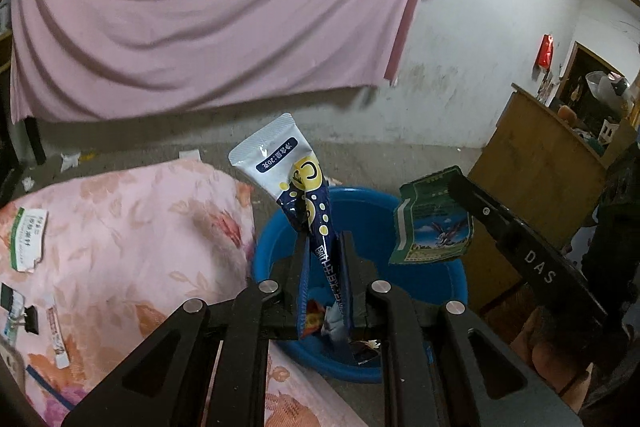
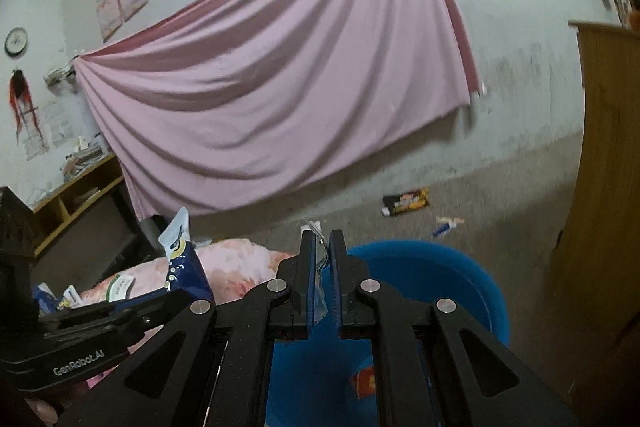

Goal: Collect trash
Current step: 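Carry the tube and wrapper over the blue bucket and release them, then move both open tools back over the bedspread toward the phone case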

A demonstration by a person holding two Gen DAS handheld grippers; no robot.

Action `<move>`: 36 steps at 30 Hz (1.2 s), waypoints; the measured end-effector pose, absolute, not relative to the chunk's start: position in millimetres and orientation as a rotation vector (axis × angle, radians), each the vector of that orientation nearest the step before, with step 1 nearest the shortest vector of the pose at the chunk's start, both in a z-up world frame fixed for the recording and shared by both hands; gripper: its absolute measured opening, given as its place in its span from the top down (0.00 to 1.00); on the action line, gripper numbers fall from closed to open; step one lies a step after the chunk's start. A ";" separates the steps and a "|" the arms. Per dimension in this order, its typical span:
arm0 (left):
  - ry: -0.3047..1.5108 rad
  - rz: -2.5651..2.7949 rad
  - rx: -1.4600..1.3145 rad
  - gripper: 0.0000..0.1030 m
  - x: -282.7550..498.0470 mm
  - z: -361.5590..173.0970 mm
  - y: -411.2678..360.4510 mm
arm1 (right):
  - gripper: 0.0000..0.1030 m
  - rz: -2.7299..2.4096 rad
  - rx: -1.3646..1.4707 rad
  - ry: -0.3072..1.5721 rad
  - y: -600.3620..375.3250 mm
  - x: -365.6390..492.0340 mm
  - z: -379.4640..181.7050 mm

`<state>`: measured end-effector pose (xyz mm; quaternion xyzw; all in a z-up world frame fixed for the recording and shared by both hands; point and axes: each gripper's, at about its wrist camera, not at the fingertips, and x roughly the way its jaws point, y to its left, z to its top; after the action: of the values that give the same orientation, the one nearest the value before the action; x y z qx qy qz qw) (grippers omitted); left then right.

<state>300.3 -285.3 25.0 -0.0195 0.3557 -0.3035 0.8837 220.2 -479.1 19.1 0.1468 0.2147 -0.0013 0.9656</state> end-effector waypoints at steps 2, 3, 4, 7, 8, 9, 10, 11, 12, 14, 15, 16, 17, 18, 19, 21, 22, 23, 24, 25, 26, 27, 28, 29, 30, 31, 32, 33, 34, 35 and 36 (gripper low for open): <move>0.750 -0.631 -0.046 0.83 302.7 26.6 -290.5 | 0.93 -0.004 0.301 0.450 -480.6 219.7 17.4; 0.751 -0.632 -0.051 0.79 301.2 23.6 -289.2 | 0.93 -0.005 0.301 0.453 -480.1 220.5 17.9; 0.747 -0.636 -0.061 0.71 301.7 24.3 -288.8 | 0.91 -0.006 0.299 0.456 -480.0 219.5 17.7; 0.740 -0.634 -0.076 0.67 301.9 26.3 -286.2 | 0.86 -0.007 0.293 0.458 -479.9 219.0 18.8; 0.742 -0.630 -0.075 0.67 302.2 26.4 -284.4 | 0.83 -0.007 0.291 0.458 -479.6 218.8 19.2; 0.741 -0.623 -0.077 0.67 300.9 27.2 -281.8 | 0.76 -0.008 0.290 0.457 -479.2 219.4 20.0; 0.737 -0.612 -0.081 0.67 301.5 28.6 -279.2 | 0.72 -0.007 0.288 0.453 -478.3 220.3 20.5; 0.734 -0.606 -0.085 0.67 301.8 29.6 -277.0 | 0.72 -0.007 0.286 0.451 -477.8 221.2 21.3; 0.730 -0.598 -0.088 0.67 301.8 30.9 -274.7 | 0.72 -0.007 0.283 0.449 -477.5 221.3 22.0; 0.716 -0.576 -0.093 0.66 300.8 33.1 -268.0 | 0.72 -0.008 0.274 0.442 -476.7 220.9 22.6; 0.710 -0.568 -0.094 0.66 300.0 32.9 -265.3 | 0.72 -0.009 0.271 0.437 -475.5 220.8 22.8; 0.704 -0.560 -0.098 0.65 299.4 33.8 -262.3 | 0.72 -0.008 0.269 0.432 -474.7 220.9 23.7; 0.698 -0.551 -0.102 0.65 298.5 34.7 -258.9 | 0.72 -0.007 0.268 0.427 -474.5 221.1 24.4; 0.690 -0.542 -0.104 0.65 297.4 35.9 -254.8 | 0.71 -0.005 0.266 0.421 -473.6 221.6 25.7; 0.679 -0.530 -0.105 0.65 296.4 38.8 -250.5 | 0.69 -0.004 0.264 0.416 -472.8 221.8 26.3; 0.664 -0.513 -0.104 0.65 293.3 43.3 -242.9 | 0.63 0.001 0.260 0.396 -470.1 221.3 29.6; 0.655 -0.505 -0.103 0.65 290.9 45.3 -239.0 | 0.60 0.004 0.259 0.387 -469.2 221.1 31.1; 0.648 -0.497 -0.101 0.65 290.6 47.4 -237.5 | 0.58 0.012 0.257 0.371 -466.8 220.4 33.7; 0.638 -0.488 -0.099 0.65 288.6 51.0 -233.5 | 0.56 0.018 0.255 0.362 -464.4 220.8 35.5; 0.629 -0.480 -0.097 0.65 286.3 53.2 -230.4 | 0.54 0.025 0.251 0.349 -461.3 220.5 38.0; 0.623 -0.473 -0.096 0.61 285.0 54.9 -227.2 | 0.54 0.030 0.245 0.337 -457.7 220.5 40.3; 0.614 -0.461 -0.096 0.58 282.9 58.3 -222.4 | 0.53 0.034 0.240 0.329 -454.5 220.2 41.7; 0.603 -0.450 -0.098 0.51 280.7 61.1 -217.1 | 0.51 0.042 0.232 0.317 -450.2 220.3 43.7; 0.591 -0.436 -0.101 0.47 278.5 63.0 -212.2 | 0.48 0.048 0.226 0.308 -446.3 220.2 45.0; 0.578 -0.420 -0.104 0.46 276.1 65.2 -206.1 | 0.38 0.054 0.223 0.298 -442.6 219.9 46.1; 0.563 -0.400 -0.106 0.45 273.4 68.3 -198.9 | 0.23 0.060 0.221 0.289 -438.8 219.4 47.6; 0.554 -0.385 -0.107 0.40 271.1 69.1 -194.5 | 0.19 0.071 0.221 0.270 -434.1 218.5 49.6; 0.541 -0.362 -0.110 0.35 268.3 71.2 -187.3 | 0.17 0.078 0.222 0.257 -430.3 217.3 51.1; 0.519 -0.331 -0.117 0.20 264.6 73.0 -179.2 | 0.16 0.093 0.222 0.240 -425.1 216.4 53.3; 0.490 -0.298 -0.124 0.06 260.4 74.5 -170.9 | 0.14 0.106 0.221 0.230 -420.8 215.8 54.9; 0.459 -0.266 -0.133 0.03 256.6 75.4 -162.9 | 0.05 0.122 0.219 0.219 -415.2 215.2 56.2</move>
<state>256.6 -162.9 75.4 -0.0655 0.2265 -0.1314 0.9629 215.2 -415.2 56.2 0.1091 0.1088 0.0609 0.9862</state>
